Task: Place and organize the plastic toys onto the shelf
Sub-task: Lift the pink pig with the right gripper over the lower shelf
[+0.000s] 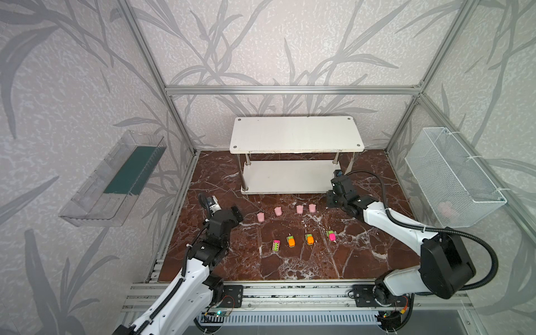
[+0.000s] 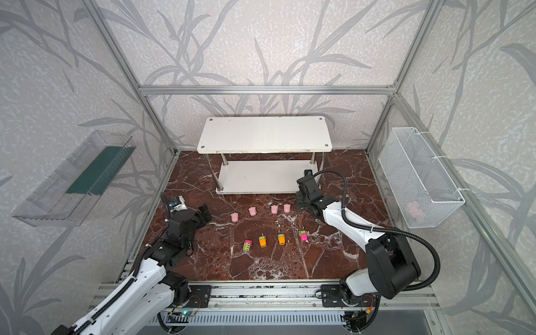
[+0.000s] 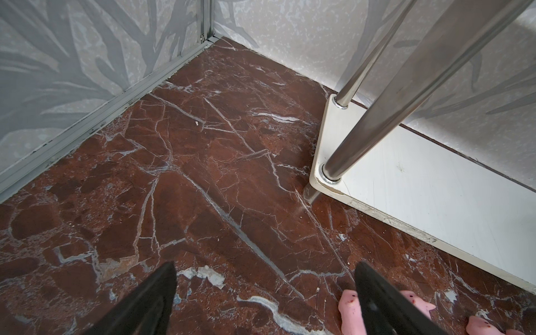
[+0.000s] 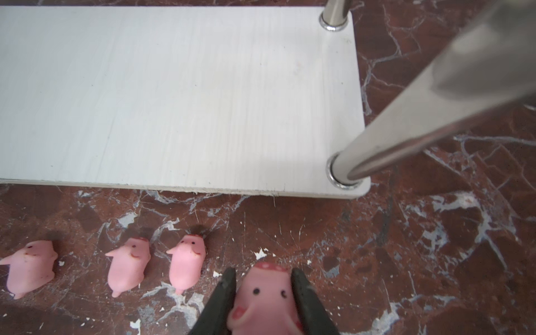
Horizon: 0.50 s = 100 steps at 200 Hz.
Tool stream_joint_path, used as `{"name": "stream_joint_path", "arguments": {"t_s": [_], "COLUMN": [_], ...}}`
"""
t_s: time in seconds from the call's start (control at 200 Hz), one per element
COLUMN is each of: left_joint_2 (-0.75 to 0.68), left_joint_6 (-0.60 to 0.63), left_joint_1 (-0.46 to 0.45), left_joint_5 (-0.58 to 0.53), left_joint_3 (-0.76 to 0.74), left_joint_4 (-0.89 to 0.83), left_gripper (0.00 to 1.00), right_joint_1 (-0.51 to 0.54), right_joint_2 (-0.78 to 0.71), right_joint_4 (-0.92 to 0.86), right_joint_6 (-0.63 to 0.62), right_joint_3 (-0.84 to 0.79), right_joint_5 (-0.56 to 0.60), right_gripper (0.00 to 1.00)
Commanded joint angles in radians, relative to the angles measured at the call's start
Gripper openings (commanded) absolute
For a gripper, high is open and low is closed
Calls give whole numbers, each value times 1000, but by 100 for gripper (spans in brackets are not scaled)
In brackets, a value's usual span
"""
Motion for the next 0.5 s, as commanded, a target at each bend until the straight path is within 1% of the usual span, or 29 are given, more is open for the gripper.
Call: {"name": "stream_joint_path", "arguments": {"t_s": [0.0,0.285,0.495], "left_joint_2": [-15,-36,-34], "left_joint_6": [-6,-7,-9], "left_joint_1": [-4,-4,-4], "left_joint_5": [-13,-18,-21], "left_joint_3": [-6,-10,-12], "left_joint_4": [4,-13,-12], "left_gripper": [94,94,94], "right_joint_1": [-5,-27,-71], "right_joint_2": [59,179,222], "right_joint_4": [37,87,122], "right_joint_6": [-56,-104,-118], "right_joint_3": [54,136,156], "right_joint_5": [-14,6,0], "right_gripper": [32,32,32]}}
